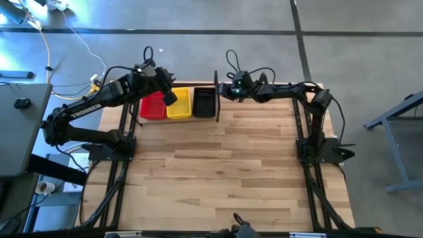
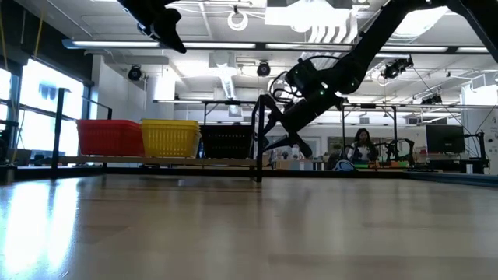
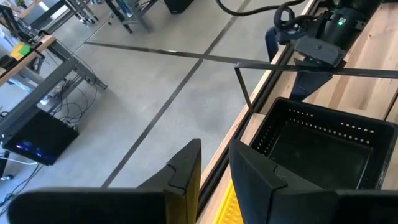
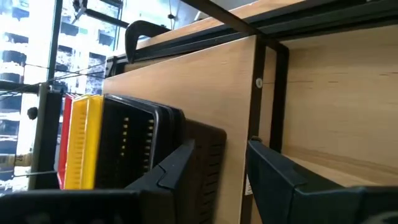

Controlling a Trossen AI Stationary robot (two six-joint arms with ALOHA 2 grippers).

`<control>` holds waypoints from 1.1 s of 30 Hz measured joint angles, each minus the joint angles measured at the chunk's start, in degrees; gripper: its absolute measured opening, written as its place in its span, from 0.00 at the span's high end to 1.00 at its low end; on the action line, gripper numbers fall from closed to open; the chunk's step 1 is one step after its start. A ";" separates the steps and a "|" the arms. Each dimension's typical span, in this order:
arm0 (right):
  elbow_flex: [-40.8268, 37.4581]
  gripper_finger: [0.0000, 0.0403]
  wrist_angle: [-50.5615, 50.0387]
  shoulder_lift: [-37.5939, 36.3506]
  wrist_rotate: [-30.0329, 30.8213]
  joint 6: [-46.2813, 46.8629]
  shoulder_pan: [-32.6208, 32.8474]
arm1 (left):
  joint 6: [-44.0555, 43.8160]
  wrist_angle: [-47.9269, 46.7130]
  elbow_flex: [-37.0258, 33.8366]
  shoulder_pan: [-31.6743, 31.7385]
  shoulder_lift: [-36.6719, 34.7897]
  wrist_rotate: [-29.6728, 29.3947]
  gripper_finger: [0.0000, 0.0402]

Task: Stack baskets on shelf by color
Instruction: Adjust the black bins on the table, then return to Home Position

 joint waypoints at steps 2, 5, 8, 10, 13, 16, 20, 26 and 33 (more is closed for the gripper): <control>0.00 0.69 0.06 0.00 0.08 0.00 0.19 | -0.12 0.00 0.00 0.00 0.00 0.00 0.82; 0.00 0.69 0.19 0.00 0.09 0.00 0.30 | -0.15 0.00 0.00 0.00 0.00 0.00 0.82; 0.00 0.69 0.42 0.00 -0.14 -0.40 0.62 | -0.15 0.00 0.00 0.00 0.00 0.00 0.82; 0.00 0.69 0.48 0.00 -0.44 -0.48 0.87 | -0.15 0.02 0.00 0.00 0.00 0.00 0.82; 0.00 0.69 0.64 0.00 -0.69 -1.64 1.13 | -0.15 0.02 0.00 0.00 0.00 0.00 0.82; 0.00 0.69 0.73 0.00 -1.08 -2.15 1.13 | -0.15 0.02 0.00 0.00 0.00 0.00 0.82; 0.00 0.69 2.19 0.00 -2.37 -3.75 1.07 | -0.15 0.02 0.00 0.00 0.00 0.00 0.82; 0.00 0.69 1.91 0.00 -0.53 -3.63 1.07 | -0.15 0.02 0.00 0.00 0.00 0.00 0.82; 0.00 0.69 -2.23 -1.08 0.31 -1.93 0.84 | -5.40 -1.92 -0.02 0.00 -0.65 3.70 0.82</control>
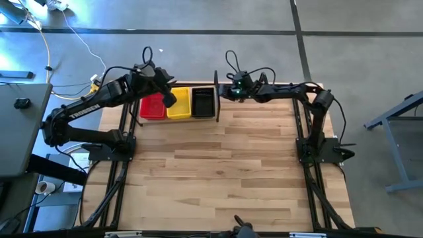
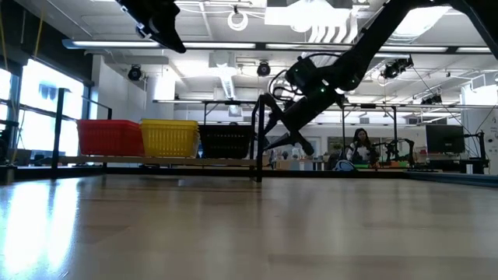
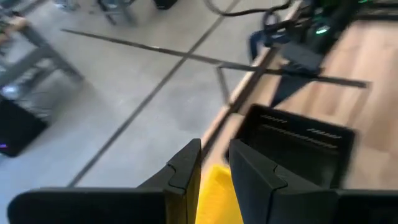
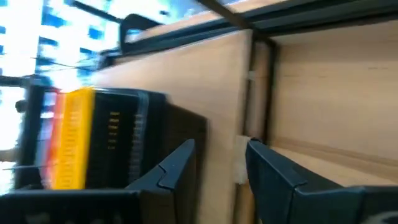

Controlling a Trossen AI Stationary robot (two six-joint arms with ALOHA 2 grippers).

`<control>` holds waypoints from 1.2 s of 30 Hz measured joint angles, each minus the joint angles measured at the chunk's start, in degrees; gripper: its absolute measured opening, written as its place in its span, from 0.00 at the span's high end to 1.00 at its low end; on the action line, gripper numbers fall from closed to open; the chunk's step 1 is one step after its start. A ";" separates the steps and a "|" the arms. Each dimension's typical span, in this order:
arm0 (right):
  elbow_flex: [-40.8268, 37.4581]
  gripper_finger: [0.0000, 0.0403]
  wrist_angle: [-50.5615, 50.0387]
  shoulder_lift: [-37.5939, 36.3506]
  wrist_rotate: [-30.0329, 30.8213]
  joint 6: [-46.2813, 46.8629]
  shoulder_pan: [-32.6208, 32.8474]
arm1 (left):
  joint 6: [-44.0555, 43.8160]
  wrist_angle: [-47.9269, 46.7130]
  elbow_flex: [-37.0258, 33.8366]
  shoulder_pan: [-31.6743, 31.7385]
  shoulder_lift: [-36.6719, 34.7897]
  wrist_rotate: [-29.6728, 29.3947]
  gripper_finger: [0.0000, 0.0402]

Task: Stack baskets on shelf by color
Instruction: Return to Home Position

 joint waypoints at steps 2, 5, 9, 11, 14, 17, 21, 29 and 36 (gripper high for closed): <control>0.00 0.69 -3.63 -1.04 2.22 -0.91 -0.23 | -0.93 -1.10 0.00 0.00 -0.68 2.98 0.82; 0.00 0.69 -6.45 -2.90 4.23 -2.64 -0.40 | -1.22 -3.63 0.00 -0.04 -1.70 5.53 0.82; 0.00 0.69 -10.03 -6.41 7.42 -3.60 -0.65 | -1.23 -6.59 -0.54 -0.04 -2.65 6.92 0.82; 0.00 0.69 -13.15 -8.36 10.37 -3.64 -0.65 | -1.45 -6.66 -1.93 -0.03 -3.82 8.23 0.82; 0.00 0.69 -20.12 -11.76 15.19 -3.55 -0.64 | -2.12 -6.43 -4.53 -0.04 -6.12 11.84 0.82; 0.00 0.69 -26.51 -15.38 19.37 -3.64 -0.27 | -4.16 -5.74 -7.97 -0.44 -9.04 13.96 0.82; 0.00 0.69 -31.71 -20.64 25.16 -4.07 1.18 | -5.99 -3.02 -12.38 -1.42 -13.39 14.11 0.82; 0.00 0.69 -35.06 -27.69 31.86 -4.08 5.05 | -7.66 -0.40 -19.66 -2.51 -23.47 14.13 0.82; 0.00 0.69 -36.18 -28.99 33.49 -4.08 8.24 | -9.62 2.46 -25.23 -2.51 -32.02 16.42 0.82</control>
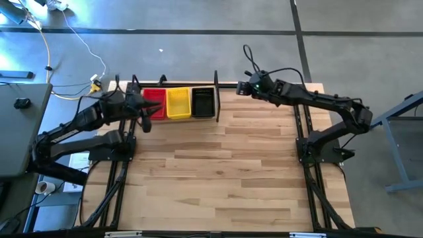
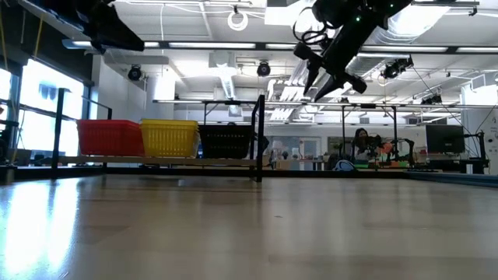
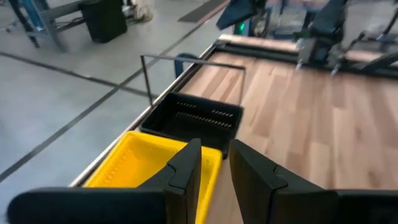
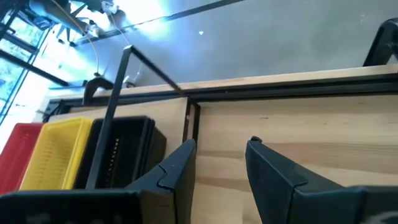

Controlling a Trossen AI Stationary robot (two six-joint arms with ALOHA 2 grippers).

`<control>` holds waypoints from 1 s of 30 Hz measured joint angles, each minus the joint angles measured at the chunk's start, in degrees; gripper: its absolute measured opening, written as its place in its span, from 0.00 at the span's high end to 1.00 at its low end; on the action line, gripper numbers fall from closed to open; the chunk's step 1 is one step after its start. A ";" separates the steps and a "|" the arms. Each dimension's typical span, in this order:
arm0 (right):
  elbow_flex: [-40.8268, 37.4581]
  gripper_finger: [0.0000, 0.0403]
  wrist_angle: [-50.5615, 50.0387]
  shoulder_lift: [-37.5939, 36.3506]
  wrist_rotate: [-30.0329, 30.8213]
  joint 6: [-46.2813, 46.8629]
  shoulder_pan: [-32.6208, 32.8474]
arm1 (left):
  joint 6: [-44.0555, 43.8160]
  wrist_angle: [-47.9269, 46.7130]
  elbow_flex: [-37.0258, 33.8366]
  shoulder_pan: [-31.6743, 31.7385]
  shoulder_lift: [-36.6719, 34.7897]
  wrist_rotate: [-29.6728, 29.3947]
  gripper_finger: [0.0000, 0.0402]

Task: Stack baskets on shelf by color
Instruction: Return to Home Position

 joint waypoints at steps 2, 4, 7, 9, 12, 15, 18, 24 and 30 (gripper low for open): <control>0.00 0.69 -0.02 0.00 0.15 -0.01 0.81 | -1.23 0.52 -1.69 0.00 -2.56 1.32 0.82; 0.00 0.69 -0.01 -0.04 0.15 -0.76 1.53 | -2.13 1.05 -3.52 0.00 -5.07 2.23 0.82; -0.02 0.69 -0.13 -1.27 -0.43 -2.64 2.48 | -5.19 2.47 -6.24 0.00 -8.81 2.50 0.82; -0.02 0.69 -0.37 -2.78 -0.88 -3.66 2.78 | -7.20 2.85 -8.01 0.00 -11.33 2.48 0.82; -0.02 0.69 -0.59 -5.78 -0.87 -5.37 2.76 | -8.97 3.40 -11.10 0.00 -14.88 2.42 0.82; -0.02 0.69 -1.15 -9.09 0.62 -6.96 2.76 | -10.20 4.94 -14.29 0.00 -18.22 2.39 0.82; -0.02 0.69 -2.13 -12.59 1.52 -10.01 2.76 | -12.94 6.24 -17.50 0.00 -21.26 2.39 0.82; 0.00 0.69 -3.50 -20.03 1.72 -16.08 2.76 | -17.98 9.53 -21.43 0.00 -25.94 2.41 0.82; -0.02 0.69 -3.90 -29.17 1.57 -21.33 2.76 | -19.35 14.42 -23.08 0.00 -27.78 0.91 0.82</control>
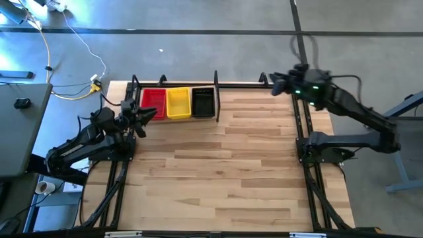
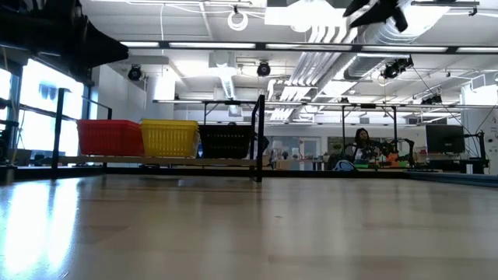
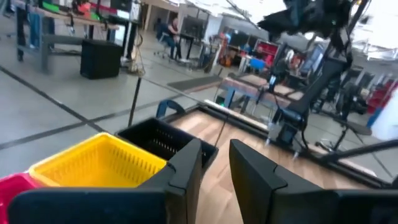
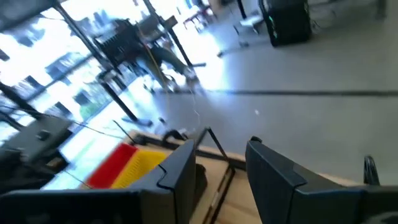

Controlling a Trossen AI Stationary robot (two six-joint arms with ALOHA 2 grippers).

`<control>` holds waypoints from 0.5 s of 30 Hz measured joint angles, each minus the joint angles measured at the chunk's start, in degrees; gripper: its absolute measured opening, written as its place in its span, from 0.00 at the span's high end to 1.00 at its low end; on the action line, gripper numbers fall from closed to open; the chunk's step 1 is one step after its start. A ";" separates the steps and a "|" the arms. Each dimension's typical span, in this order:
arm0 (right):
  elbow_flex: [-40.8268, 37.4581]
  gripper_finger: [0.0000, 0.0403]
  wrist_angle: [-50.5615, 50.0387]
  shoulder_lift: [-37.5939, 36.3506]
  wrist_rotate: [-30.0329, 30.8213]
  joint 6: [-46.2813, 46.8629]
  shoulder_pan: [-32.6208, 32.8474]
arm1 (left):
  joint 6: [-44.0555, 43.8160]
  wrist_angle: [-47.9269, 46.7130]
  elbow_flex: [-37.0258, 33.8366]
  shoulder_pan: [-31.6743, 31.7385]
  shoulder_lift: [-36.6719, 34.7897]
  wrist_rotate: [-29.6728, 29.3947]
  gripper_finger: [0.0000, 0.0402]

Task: Stack baskets on shelf by color
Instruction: Return to Home Position

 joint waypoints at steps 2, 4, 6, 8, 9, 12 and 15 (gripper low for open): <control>0.00 0.69 -0.74 -3.34 -0.62 -0.67 0.00 | -0.11 0.46 0.01 0.00 0.04 -0.41 0.82; 0.00 0.69 -1.79 -6.42 -0.62 -0.86 0.00 | -0.11 0.35 -0.01 0.00 0.06 -0.67 0.82; 0.00 0.69 -3.43 -8.98 -0.62 -2.29 0.00 | -0.11 0.45 -0.26 0.00 0.04 -0.69 0.82; 0.00 0.69 -5.67 -11.03 -0.70 -3.97 0.00 | -0.11 0.89 -1.22 0.00 0.06 -0.79 0.82; 0.00 0.69 -7.25 -11.94 -0.75 -4.64 0.00 | -0.11 1.09 -1.74 0.00 0.06 -1.16 0.82; -0.92 0.69 -10.91 -14.32 -0.21 -5.21 0.00 | -0.69 4.37 -4.60 0.00 0.05 -3.30 0.82; -4.48 0.69 -11.55 -16.64 0.01 -4.97 0.00 | -1.60 7.67 -6.87 0.00 0.09 -3.68 0.82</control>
